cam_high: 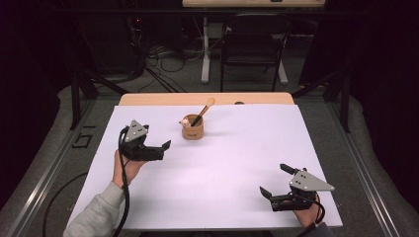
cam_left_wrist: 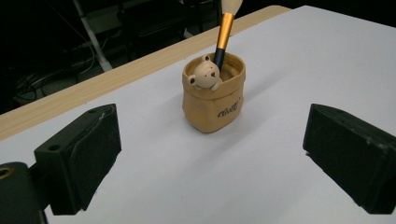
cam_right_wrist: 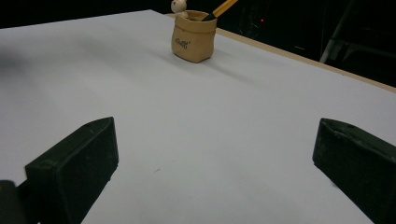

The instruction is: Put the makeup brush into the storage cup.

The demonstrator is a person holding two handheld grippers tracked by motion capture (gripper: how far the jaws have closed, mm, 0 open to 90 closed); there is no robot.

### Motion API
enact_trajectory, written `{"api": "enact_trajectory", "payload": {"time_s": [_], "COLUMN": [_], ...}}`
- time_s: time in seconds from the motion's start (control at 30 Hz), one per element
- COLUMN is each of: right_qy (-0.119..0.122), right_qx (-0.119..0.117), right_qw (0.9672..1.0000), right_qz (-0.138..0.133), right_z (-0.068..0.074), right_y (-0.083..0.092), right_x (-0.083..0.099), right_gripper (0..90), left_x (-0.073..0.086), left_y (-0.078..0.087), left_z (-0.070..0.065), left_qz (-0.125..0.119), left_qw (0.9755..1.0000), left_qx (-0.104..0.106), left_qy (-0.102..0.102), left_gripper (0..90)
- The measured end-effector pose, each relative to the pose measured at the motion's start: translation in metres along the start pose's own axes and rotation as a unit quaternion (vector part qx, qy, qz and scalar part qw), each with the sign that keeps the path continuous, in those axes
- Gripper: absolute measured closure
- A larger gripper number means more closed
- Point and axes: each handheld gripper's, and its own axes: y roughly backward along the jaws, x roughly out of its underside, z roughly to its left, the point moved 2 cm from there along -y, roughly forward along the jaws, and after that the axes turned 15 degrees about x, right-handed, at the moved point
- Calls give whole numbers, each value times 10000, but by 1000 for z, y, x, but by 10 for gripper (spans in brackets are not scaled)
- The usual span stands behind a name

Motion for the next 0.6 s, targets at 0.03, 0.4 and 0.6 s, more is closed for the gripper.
{"api": "enact_trajectory", "payload": {"time_s": [0.03,0.4,0.6], "right_qy": [1,20,40], "right_qx": [-1,5,11], "right_qw": [10000,10000,10000], "right_qz": [4,10,8], "right_z": [0,0,1], "right_y": [0,0,0], "right_x": [0,0,0], "right_gripper": [0,0,0], "left_x": [1,15,22], "left_y": [2,28,41], "left_z": [-1,-4,-7], "left_qz": [-12,-88,-218], "left_qw": [10000,9999,9997], "left_qx": [0,-12,-63], "left_qy": [-8,92,102], "left_gripper": [33,1,0]}}
